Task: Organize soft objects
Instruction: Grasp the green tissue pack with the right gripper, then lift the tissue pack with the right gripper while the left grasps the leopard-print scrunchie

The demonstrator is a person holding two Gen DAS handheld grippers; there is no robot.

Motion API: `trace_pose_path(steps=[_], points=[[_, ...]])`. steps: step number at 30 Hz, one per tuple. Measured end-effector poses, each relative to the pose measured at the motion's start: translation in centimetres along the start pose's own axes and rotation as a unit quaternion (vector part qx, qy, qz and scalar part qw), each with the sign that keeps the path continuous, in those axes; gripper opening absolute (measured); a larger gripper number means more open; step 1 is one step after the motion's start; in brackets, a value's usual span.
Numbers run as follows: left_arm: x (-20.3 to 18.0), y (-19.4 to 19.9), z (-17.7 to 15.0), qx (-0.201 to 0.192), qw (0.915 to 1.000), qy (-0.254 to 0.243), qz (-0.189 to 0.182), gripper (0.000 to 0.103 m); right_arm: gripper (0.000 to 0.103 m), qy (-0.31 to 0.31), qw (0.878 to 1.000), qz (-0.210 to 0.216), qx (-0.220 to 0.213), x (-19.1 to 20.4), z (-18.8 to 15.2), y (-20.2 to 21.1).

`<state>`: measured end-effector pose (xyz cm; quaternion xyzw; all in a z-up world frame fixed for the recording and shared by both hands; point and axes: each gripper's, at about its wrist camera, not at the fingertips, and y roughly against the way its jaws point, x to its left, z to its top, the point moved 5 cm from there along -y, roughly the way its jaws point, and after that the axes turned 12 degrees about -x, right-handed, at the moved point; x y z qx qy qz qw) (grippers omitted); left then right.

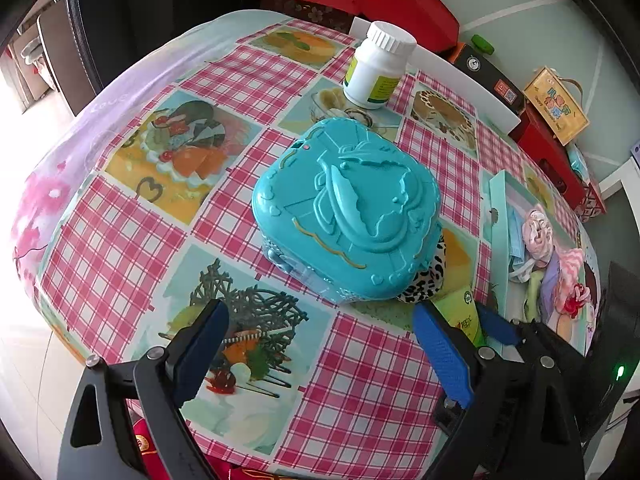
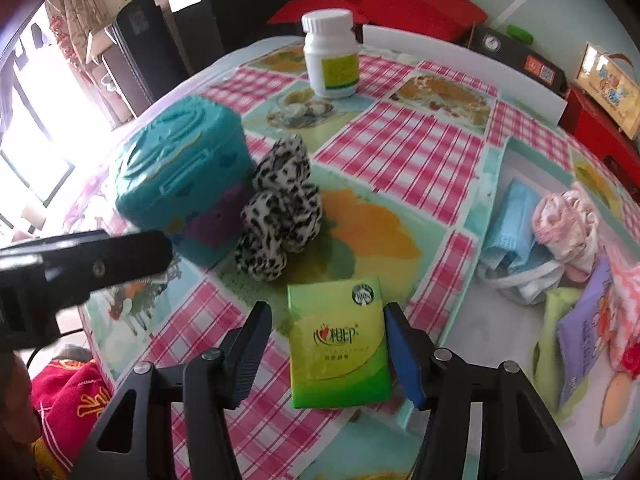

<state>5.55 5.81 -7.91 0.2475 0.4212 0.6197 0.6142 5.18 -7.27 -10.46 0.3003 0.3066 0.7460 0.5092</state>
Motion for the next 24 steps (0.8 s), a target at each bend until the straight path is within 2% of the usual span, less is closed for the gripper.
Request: trace_pose_path(steps=[8, 16, 24], points=[[0.0, 0.0, -0.1, 0.0, 1.0, -0.001, -0.001, 0.093, 0.05, 0.007, 1.0, -0.008, 0.003, 0.3, -0.9, 0.7], [-0.5, 0.1, -0.3, -0.001, 1.0, -0.009, 0.0, 0.093, 0.05, 0.008, 1.0, -0.01, 0.0, 0.5, -0.8, 1.1], [-1.5, 0.3, -0.1, -0.003, 0.9998, -0.02, 0.0, 0.092, 0.05, -0.019, 0.999, -0.007, -0.026, -0.4, -0.1, 2.9]])
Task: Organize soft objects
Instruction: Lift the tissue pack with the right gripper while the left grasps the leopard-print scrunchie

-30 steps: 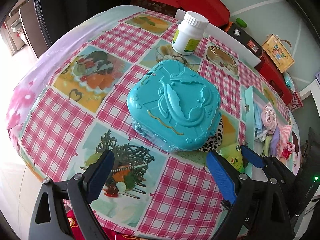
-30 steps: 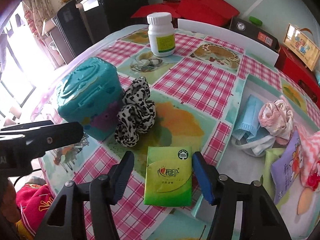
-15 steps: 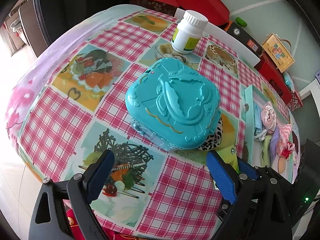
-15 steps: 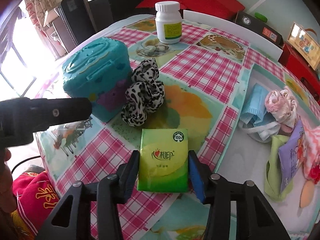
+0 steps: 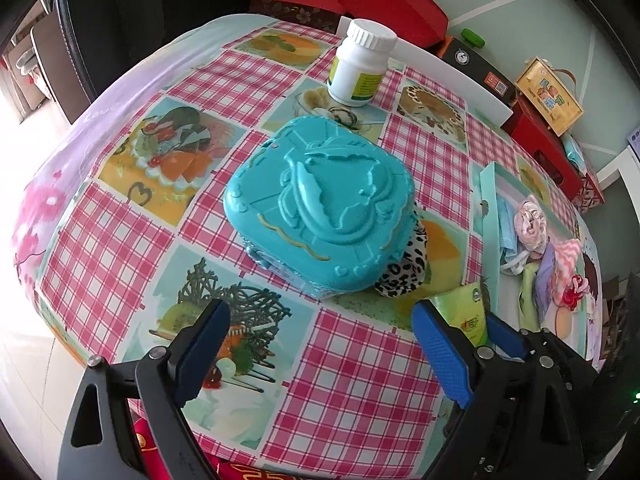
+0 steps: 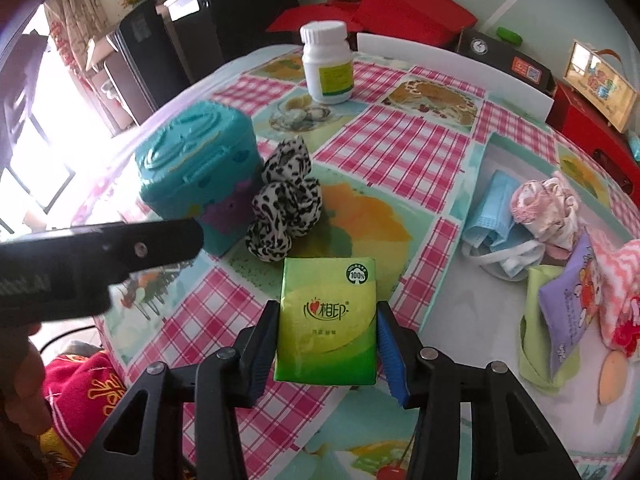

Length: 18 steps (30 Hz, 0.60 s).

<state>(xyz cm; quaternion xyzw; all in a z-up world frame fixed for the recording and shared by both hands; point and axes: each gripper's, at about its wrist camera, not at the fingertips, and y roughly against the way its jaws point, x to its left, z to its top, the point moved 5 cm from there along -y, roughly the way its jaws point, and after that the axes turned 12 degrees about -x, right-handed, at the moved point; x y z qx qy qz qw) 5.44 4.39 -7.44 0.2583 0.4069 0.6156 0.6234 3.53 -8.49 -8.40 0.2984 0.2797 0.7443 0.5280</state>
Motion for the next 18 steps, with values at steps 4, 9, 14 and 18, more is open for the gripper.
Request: trace_pose_path(steps=[4, 9, 14, 18], points=[[-0.5, 0.3, 0.1, -0.002, 1.0, -0.004, -0.003, 0.09, 0.05, -0.019, 1.0, -0.005, -0.023, -0.8, 0.7, 1.5], [-1.1, 0.3, 0.0, -0.005, 0.9999, -0.01, 0.0, 0.09, 0.05, -0.041, 0.998, -0.018, -0.045, -2.3, 1.5, 3.0], [-2.1, 0.3, -0.1, -0.004, 0.9998, -0.018, 0.004, 0.09, 0.05, -0.066, 0.995, -0.037, -0.062, -4.4, 1.9, 4.2], [-3.2, 0.2, 0.2, -0.008, 0.9997, -0.022, 0.002, 0.089, 0.05, -0.094, 0.992, -0.047, -0.075, -6.5, 2.0, 5.3]])
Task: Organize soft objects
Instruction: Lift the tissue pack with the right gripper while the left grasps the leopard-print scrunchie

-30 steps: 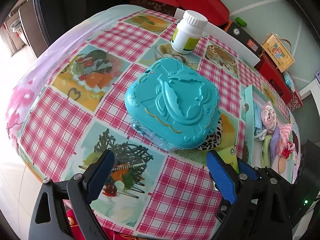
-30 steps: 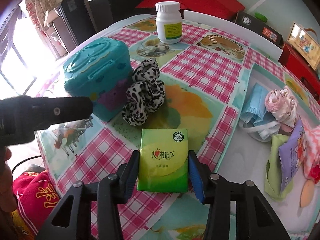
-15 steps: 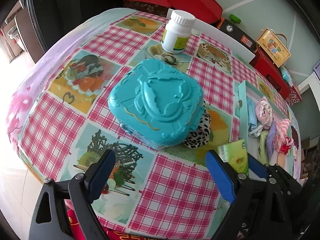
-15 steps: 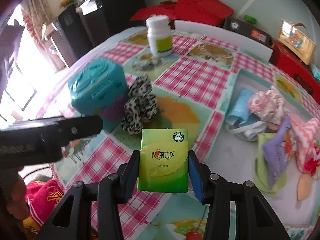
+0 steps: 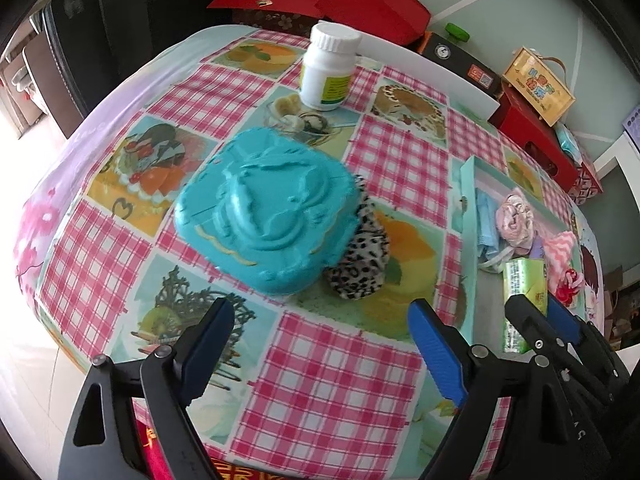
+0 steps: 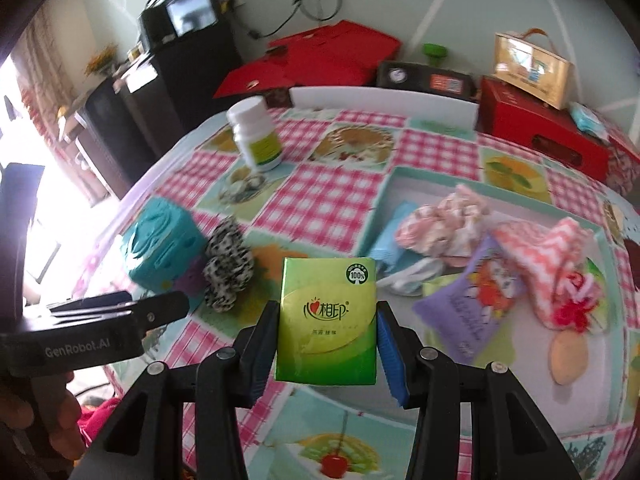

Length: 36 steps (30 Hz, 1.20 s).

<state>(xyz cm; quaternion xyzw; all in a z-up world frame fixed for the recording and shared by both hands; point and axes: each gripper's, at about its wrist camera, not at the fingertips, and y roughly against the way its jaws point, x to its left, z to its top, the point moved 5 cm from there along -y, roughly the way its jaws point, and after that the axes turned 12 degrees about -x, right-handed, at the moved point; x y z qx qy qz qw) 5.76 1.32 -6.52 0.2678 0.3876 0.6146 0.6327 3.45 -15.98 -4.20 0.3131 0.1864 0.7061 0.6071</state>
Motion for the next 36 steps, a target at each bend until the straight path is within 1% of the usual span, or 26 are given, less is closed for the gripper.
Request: trace_pose_path(steps=[3, 6, 7, 9, 12, 15, 16, 19, 26, 28, 32, 36], points=[[-0.6, -0.3, 0.3, -0.001, 0.9999, 0.01, 0.001, 0.089, 0.05, -0.019, 1.0, -0.005, -0.005, -1.1, 0.2, 0.5], [-0.8, -0.8, 0.7, -0.001, 0.9994, 0.032, 0.008, 0.087, 0.05, -0.029, 1.0, -0.006, -0.01, -1.7, 0.4, 0.7], [-0.7, -1.1, 0.8, -0.001, 0.999, 0.044, 0.012, 0.08, 0.05, -0.032, 0.999, -0.006, -0.011, -1.9, 0.5, 0.9], [-0.6, -1.4, 0.9, 0.001, 0.9981, 0.06, 0.017, 0.073, 0.05, -0.035, 0.999, -0.006, -0.015, -2.1, 0.5, 1.1], [-0.7, -1.9, 0.6, 0.009, 0.9964, 0.083, 0.013, 0.071, 0.05, -0.042, 0.999, -0.005, -0.018, -2.5, 0.7, 1.4], [-1.5, -2.3, 0.1, 0.017, 0.9973, 0.07, 0.013, 0.069, 0.05, -0.047, 0.999, -0.005, -0.021, -2.9, 0.8, 1.6], [-1.9, -2.4, 0.0, 0.02, 0.9974, 0.069, 0.007, 0.068, 0.05, -0.049, 0.999, -0.006, -0.022, -3.0, 0.8, 1.6], [-2.2, -2.7, 0.1, 0.021, 0.9963, 0.083, -0.01, 0.068, 0.05, -0.054, 0.998, -0.005, -0.025, -3.3, 0.9, 1.8], [-1.5, -3.7, 0.5, 0.014, 0.9939, 0.109, 0.003, 0.068, 0.05, -0.058, 0.998, -0.005, -0.023, -3.6, 0.9, 1.8], [-1.3, -4.2, 0.6, 0.014, 0.9926, 0.12, 0.005, 0.062, 0.05, -0.057, 0.998, -0.006, -0.023, -3.6, 0.8, 1.8], [-0.8, -5.0, 0.9, 0.013, 0.9896, 0.143, 0.007, 0.056, 0.05, -0.056, 0.998, -0.007, -0.02, -3.7, 0.8, 1.8], [-0.8, -5.9, 1.0, 0.009, 0.9899, 0.14, 0.018, 0.044, 0.05, -0.056, 0.998, -0.01, -0.017, -3.8, 0.7, 1.6]])
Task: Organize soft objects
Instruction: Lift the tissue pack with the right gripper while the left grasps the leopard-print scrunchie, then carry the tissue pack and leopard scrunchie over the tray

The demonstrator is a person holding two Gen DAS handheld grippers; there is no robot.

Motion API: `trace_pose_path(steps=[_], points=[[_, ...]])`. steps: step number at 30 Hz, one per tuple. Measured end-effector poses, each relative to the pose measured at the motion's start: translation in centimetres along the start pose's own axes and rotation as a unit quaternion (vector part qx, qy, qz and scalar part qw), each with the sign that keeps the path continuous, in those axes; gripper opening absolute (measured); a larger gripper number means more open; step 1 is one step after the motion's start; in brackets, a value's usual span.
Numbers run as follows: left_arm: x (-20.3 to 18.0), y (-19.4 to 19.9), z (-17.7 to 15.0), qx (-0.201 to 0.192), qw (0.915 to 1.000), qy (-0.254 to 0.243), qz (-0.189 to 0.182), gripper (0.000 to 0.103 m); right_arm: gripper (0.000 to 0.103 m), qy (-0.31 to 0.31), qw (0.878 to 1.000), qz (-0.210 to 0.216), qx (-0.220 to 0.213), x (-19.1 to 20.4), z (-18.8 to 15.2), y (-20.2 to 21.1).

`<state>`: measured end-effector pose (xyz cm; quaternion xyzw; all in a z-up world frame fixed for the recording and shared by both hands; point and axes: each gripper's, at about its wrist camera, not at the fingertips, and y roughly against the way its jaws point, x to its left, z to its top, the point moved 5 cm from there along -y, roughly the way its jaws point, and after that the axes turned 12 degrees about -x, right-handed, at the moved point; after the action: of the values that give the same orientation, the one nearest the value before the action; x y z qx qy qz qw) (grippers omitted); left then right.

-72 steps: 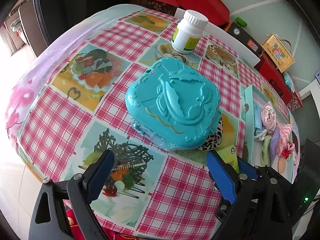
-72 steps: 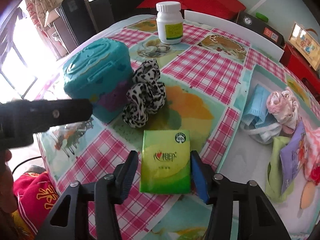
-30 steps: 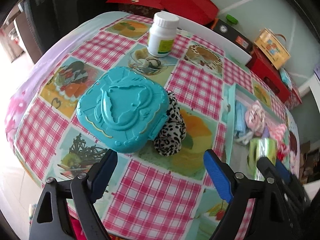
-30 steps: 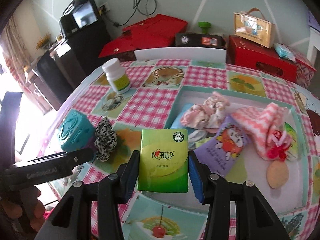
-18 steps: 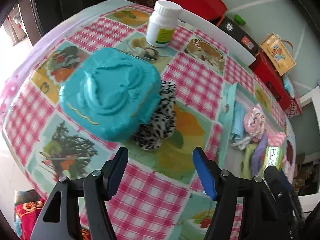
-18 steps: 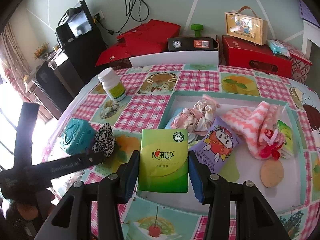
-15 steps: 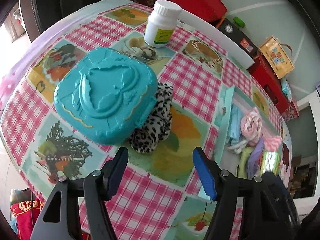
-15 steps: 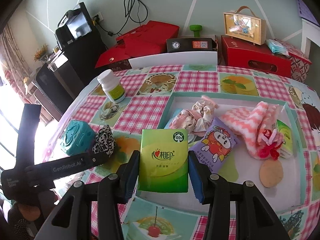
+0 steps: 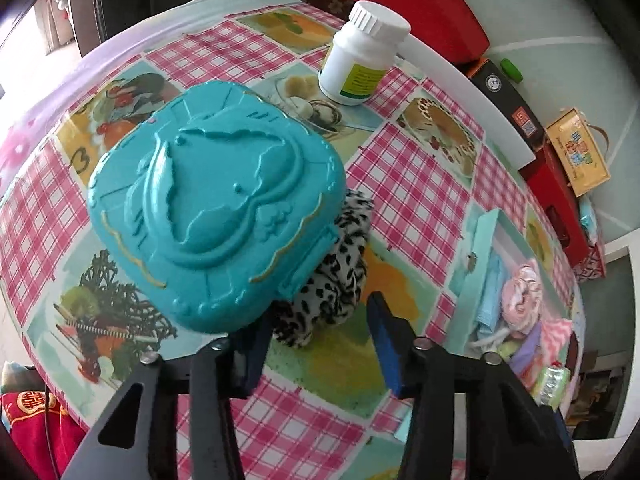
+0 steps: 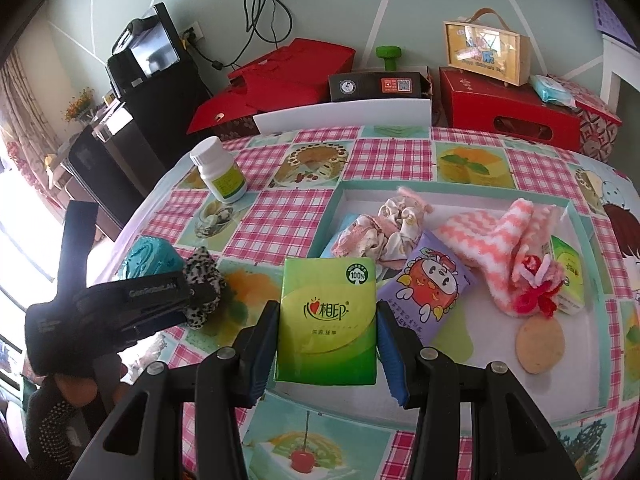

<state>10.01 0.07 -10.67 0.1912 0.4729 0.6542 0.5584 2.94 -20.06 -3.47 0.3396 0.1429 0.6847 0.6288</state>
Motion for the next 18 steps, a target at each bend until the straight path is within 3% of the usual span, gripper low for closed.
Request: trace_pose_path(steps=[10, 18], points=[[-0.1, -0.9, -0.4, -0.008, 0.9997, -0.021, -0.008, 0.03, 0.05, -0.001, 1.0, -0.01, 0.007, -0.4, -0.2, -0.3], [-1.1, 0.0, -1.2, -0.002, 0.9981, -0.035, -0.051, 0.026, 0.05, 0.002, 1.0, -0.017, 0.009, -0.5, -0.3, -0.4]])
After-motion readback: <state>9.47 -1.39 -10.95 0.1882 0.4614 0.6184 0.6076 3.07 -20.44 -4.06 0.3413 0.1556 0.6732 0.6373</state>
